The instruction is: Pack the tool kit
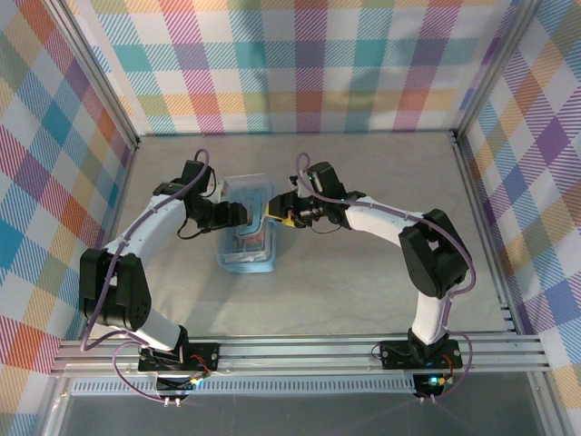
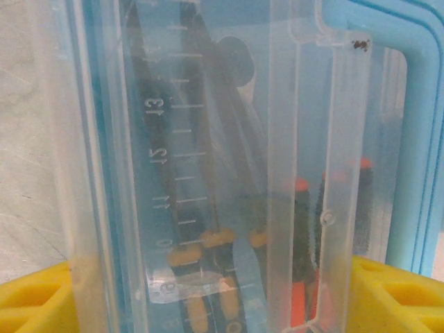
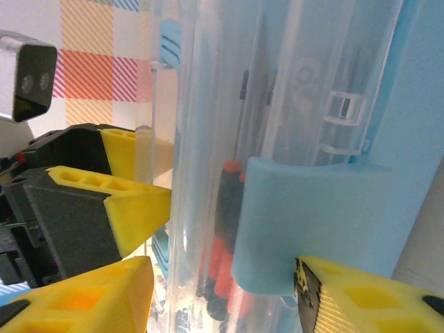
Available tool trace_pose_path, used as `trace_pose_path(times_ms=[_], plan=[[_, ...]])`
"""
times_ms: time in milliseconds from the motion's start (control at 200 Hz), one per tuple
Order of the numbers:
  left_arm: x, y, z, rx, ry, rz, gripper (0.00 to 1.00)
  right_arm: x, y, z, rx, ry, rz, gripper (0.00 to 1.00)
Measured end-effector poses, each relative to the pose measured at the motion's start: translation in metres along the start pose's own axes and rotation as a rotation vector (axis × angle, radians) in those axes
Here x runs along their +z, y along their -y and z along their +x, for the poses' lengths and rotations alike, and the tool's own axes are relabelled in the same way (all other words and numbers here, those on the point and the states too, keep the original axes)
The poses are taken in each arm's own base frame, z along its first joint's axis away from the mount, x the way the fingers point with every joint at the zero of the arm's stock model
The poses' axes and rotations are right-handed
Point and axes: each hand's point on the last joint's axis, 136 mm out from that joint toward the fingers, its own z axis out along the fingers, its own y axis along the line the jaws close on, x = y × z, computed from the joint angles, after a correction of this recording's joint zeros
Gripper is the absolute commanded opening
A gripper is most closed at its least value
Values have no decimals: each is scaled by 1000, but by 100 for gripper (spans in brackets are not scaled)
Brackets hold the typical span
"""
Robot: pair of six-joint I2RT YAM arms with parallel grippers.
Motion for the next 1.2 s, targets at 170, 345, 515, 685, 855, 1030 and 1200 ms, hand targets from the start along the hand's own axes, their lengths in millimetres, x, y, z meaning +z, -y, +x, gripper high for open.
trace_pose_path(times_ms=[170, 345, 515, 685, 855, 1030, 1200], plan=[[0, 1, 0, 1, 2, 5, 64, 0, 5, 0, 7, 0, 17, 55], [0, 1, 0, 1, 2, 4, 64, 1, 14, 2, 21, 5, 58, 48], [0, 1, 0, 1, 2, 5, 65, 3, 21, 2, 34, 7, 83, 41], [0, 1, 0, 1, 2, 7, 65, 4, 26, 3, 41, 4, 91, 41], [0, 1, 0, 1, 1, 8, 65, 4, 26, 3, 35, 5, 94, 41], [0, 2, 0, 1, 1, 9, 65, 4, 28, 3, 27, 4, 101, 41], [0, 3, 0, 2, 1, 15, 65, 4, 31, 4, 28, 2, 103, 42]])
